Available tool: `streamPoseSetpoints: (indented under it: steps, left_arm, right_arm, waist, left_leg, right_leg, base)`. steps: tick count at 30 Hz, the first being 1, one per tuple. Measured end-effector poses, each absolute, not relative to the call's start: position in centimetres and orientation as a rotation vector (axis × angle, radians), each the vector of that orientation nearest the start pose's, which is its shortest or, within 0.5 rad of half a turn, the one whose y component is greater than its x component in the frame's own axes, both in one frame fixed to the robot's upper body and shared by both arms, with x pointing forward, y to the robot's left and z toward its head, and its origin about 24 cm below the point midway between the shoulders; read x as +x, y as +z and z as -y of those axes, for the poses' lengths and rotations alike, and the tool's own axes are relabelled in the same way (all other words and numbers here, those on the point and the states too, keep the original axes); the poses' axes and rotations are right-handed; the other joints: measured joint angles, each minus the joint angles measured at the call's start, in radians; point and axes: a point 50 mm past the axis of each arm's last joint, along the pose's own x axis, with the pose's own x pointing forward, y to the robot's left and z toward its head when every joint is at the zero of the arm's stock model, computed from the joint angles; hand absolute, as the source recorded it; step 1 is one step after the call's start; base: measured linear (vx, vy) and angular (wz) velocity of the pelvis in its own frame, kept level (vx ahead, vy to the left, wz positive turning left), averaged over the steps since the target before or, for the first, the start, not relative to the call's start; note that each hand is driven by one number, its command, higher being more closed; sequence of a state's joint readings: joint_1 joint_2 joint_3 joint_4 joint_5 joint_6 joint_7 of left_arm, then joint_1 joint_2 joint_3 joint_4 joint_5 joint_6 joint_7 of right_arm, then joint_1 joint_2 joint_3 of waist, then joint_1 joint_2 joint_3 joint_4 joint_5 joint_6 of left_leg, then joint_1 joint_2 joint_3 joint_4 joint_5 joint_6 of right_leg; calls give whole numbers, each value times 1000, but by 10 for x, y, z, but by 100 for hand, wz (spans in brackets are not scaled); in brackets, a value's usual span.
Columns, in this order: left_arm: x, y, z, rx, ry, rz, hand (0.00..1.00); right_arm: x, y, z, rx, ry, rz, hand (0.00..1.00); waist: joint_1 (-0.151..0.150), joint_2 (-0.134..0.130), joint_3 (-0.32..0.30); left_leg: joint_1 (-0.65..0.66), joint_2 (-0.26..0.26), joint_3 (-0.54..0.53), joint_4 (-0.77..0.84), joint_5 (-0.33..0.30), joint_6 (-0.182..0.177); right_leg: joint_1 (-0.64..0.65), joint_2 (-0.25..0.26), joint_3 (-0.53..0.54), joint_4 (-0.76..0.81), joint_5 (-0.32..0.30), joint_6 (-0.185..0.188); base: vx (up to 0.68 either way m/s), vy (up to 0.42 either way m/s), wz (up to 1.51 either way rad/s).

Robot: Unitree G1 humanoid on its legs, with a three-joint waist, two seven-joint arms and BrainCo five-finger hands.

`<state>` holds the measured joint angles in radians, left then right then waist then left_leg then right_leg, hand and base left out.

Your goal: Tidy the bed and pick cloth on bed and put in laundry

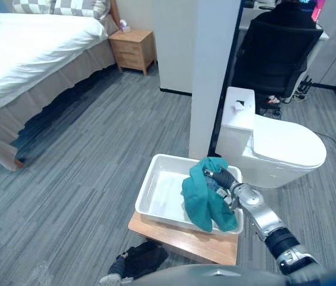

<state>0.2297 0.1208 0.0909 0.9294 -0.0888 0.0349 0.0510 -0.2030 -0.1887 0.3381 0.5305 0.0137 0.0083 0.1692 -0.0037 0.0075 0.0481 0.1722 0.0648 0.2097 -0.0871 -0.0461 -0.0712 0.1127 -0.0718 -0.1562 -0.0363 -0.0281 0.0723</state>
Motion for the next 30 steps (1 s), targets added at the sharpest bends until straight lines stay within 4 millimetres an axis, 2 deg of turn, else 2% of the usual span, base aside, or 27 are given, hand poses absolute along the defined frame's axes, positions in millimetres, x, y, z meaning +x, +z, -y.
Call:
streamPoseSetpoints:
  steps: [3,8,11,13,15,16,18,21,23,25,26,27,28,30]
  left_arm:
    - [56,-160,-218,5,299,-1168,100]
    - [61,-159,-217,12,303,-1154,100]
    - [71,-157,-217,22,301,-1128,100]
    - [84,-155,-217,27,302,-1093,100]
    - [120,-144,-215,24,289,-984,100]
    - [131,-140,-215,24,284,-949,100]
    - [173,-122,-211,-3,271,-809,100]
    - [192,-111,-210,-13,266,-734,100]
    - [199,-106,-212,-9,266,-704,100]
    - [210,-97,-214,0,266,-647,100]
    - [212,-96,-215,2,267,-638,100]
    - [213,-94,-215,4,272,-630,100]
    - [214,-93,-217,10,282,-620,100]
    - [215,-92,-217,13,283,-611,100]
  right_arm:
    - [260,-47,112,-285,465,-427,100]
    - [252,-64,108,-335,466,-494,100]
    - [249,-70,105,-343,448,-518,100]
    - [254,-68,102,-352,433,-510,100]
    - [286,-42,98,-417,400,-405,100]
    - [295,-34,97,-433,382,-371,100]
    - [328,0,100,-451,292,-268,100]
    - [349,29,103,-449,223,-179,100]
    - [362,49,106,-483,184,-114,100]
    - [381,84,119,-500,101,-18,100]
    - [384,92,122,-505,86,1,100]
    - [387,98,125,-508,73,16,0]
    - [392,111,130,-509,47,45,0]
    - [395,119,136,-502,30,60,0]
  waist:
    - [12,-7,8]
    - [22,-3,26]
    - [24,-2,43]
    - [28,-2,72]
    - [51,-2,157]
    - [56,-3,176]
    - [76,-3,274]
    - [99,-6,330]
    - [104,-6,359]
    - [112,-9,377]
    - [116,-9,379]
    - [120,-9,379]
    - [126,-10,383]
    - [129,-10,383]
  left_leg:
    - [-10,0,-2,-2,7,2]
    - [-20,-9,-21,-9,19,16]
    - [-49,-15,-42,-10,31,23]
    - [-76,-19,-57,-10,43,25]
    - [-134,-18,-59,-10,68,32]
    - [-158,-18,-63,-10,78,33]
    - [-212,-16,-82,-9,110,33]
    - [-247,-16,-91,-9,124,33]
    - [-268,-16,-94,-9,129,33]
    - [-314,-16,-103,-9,139,32]
    - [-322,-16,-104,-9,140,31]
    - [-329,-16,-104,-9,140,31]
    - [-332,-15,-103,-9,140,31]
    - [-332,-15,-99,-9,140,31]
  right_leg:
    - [0,1,-7,-17,11,-1]
    - [1,-4,-24,-31,18,0]
    - [-16,-11,-50,-31,18,0]
    - [-35,-16,-63,-27,20,1]
    - [-95,-17,-63,-14,35,-9]
    - [-118,-17,-63,-11,40,-10]
    - [-179,-16,-66,16,49,-19]
    - [-211,-16,-71,24,54,-24]
    - [-237,-17,-71,38,54,-24]
    - [-281,-17,-71,45,56,-27]
    - [-289,-17,-71,45,57,-27]
    - [-296,-17,-71,45,58,-27]
    - [-301,-17,-68,46,59,-28]
    - [-301,-17,-67,49,59,-28]
  base:
    - [-8,-4,3]
    - [-11,5,8]
    - [-37,0,23]
    - [-68,-1,21]
    - [-163,-17,2]
    - [-172,-26,14]
    - [-164,-29,21]
    - [-61,-17,8]
    - [-33,0,5]
    - [-20,5,8]
    - [4,4,3]
    - [31,5,-2]
    - [36,6,-3]
    - [51,15,0]
